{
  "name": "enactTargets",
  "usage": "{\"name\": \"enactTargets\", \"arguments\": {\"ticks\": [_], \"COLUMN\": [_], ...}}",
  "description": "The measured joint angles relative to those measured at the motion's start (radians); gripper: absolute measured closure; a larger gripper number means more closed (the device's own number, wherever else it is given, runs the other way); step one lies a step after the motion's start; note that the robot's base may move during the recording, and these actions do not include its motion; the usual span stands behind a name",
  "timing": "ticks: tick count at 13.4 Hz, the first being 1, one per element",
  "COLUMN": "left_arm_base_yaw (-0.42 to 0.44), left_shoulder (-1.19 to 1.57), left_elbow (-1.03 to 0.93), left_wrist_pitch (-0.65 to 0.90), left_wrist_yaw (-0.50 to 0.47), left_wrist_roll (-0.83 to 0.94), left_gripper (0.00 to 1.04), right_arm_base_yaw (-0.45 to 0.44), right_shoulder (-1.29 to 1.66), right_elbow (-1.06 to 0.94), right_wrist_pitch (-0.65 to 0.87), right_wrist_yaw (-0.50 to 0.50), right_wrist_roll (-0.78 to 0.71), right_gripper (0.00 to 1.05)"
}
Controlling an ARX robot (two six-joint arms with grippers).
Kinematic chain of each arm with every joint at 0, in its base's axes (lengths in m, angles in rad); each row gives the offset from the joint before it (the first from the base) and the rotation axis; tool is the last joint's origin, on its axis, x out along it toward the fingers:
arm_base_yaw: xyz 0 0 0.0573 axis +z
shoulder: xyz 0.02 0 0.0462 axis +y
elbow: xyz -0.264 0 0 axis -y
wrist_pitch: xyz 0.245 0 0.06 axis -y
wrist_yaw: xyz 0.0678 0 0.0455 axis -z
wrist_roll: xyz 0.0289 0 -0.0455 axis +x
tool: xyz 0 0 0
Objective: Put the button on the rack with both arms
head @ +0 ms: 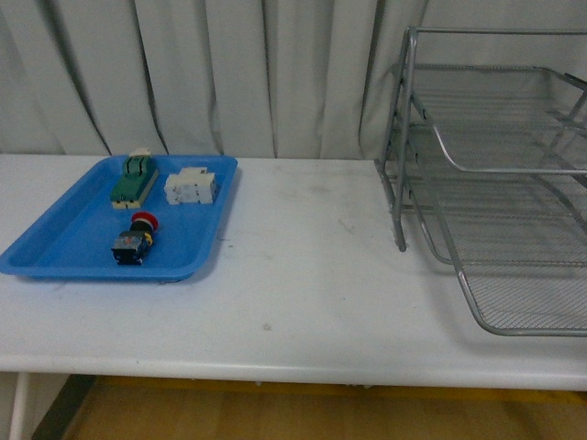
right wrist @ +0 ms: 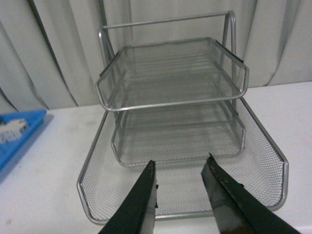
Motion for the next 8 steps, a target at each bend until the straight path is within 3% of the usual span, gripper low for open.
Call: {"name": "enactTargets", "arguments": {"ticks": [3,8], "left_arm_base_yaw": [0.000,0.000], "left_shoulder": [0.000,0.000], "left_elbow": [0.000,0.000], "left_wrist_pitch": [0.000,0.000], "left_wrist_yaw": [0.000,0.000], "left_wrist_roll": [0.000,0.000], "left_gripper": [0.07,0.07], "right_arm_base_yaw": [0.000,0.000], "right_shoulder": [-0.198,-0.597], "right_elbow": [0.000,0.001], "right_wrist_pitch": [-0.177,-0.574], "right_wrist_yaw": [0.000,0.000], "right_wrist_roll": [-0.059,-0.068], "right_gripper": [1.03,1.03]}}
